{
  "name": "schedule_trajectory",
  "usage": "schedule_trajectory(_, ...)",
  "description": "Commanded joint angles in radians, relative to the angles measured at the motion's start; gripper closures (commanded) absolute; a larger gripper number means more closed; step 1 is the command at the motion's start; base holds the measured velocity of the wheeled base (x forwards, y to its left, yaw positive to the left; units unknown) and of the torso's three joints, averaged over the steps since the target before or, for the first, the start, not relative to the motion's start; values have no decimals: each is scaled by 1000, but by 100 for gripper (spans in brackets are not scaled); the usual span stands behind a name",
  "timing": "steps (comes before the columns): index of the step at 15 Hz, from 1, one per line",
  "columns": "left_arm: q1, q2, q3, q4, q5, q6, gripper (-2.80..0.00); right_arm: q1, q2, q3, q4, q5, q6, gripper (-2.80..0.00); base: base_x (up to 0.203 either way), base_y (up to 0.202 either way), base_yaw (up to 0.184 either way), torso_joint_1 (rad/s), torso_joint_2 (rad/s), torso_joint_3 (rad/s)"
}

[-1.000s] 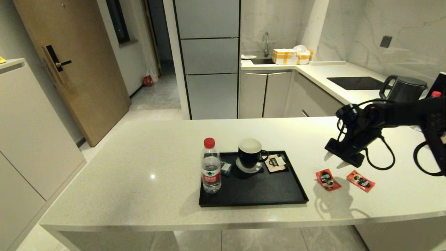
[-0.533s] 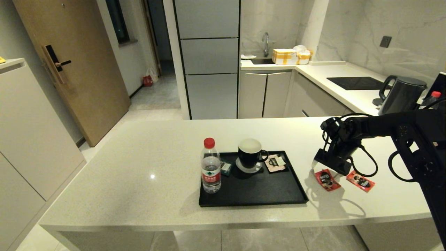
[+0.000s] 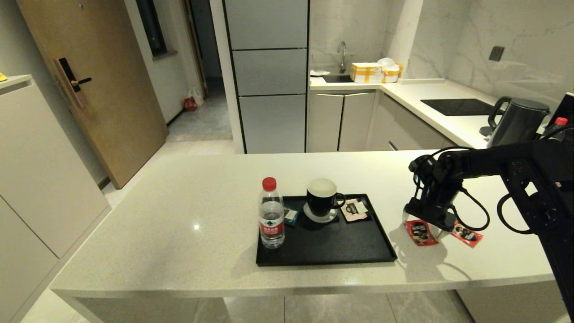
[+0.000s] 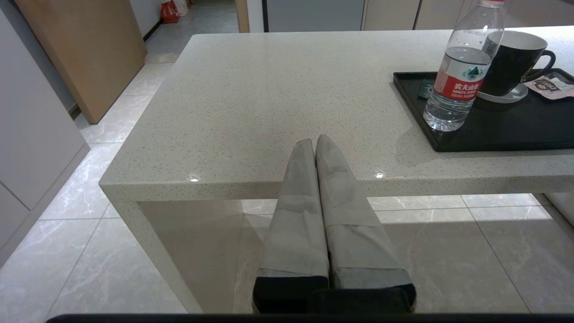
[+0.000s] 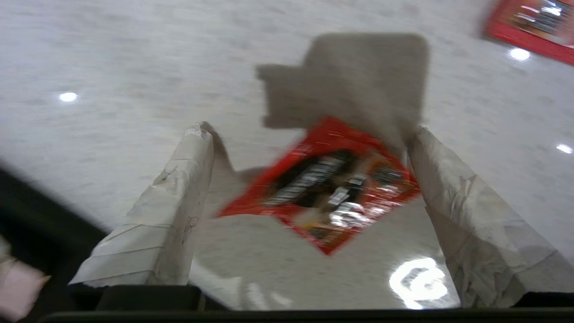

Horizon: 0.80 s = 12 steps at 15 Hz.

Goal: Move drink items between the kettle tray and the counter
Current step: Return the tea bag to its original position

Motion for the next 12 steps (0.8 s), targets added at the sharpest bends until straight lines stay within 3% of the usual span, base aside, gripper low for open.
schedule_trajectory(1, 0, 0, 2, 0, 0, 0, 0, 1, -4, 6, 8, -58, 3, -280, 0, 0, 0, 0, 0, 0)
schedule_trajectory(4, 0, 0, 0, 0, 0, 0, 0, 3, -3, 8, 21, -78, 3, -280, 0, 0, 0, 0, 0, 0)
schedule_trajectory(5, 0, 0, 0, 0, 0, 0, 0, 5, 0, 7, 21, -81, 3, 0, 0, 0, 0, 0, 0, 0)
schedule_trajectory(12, 0, 0, 0, 0, 0, 0, 0, 31, 13, 6, 27, -108, 3, 0, 0, 0, 0, 0, 0, 0)
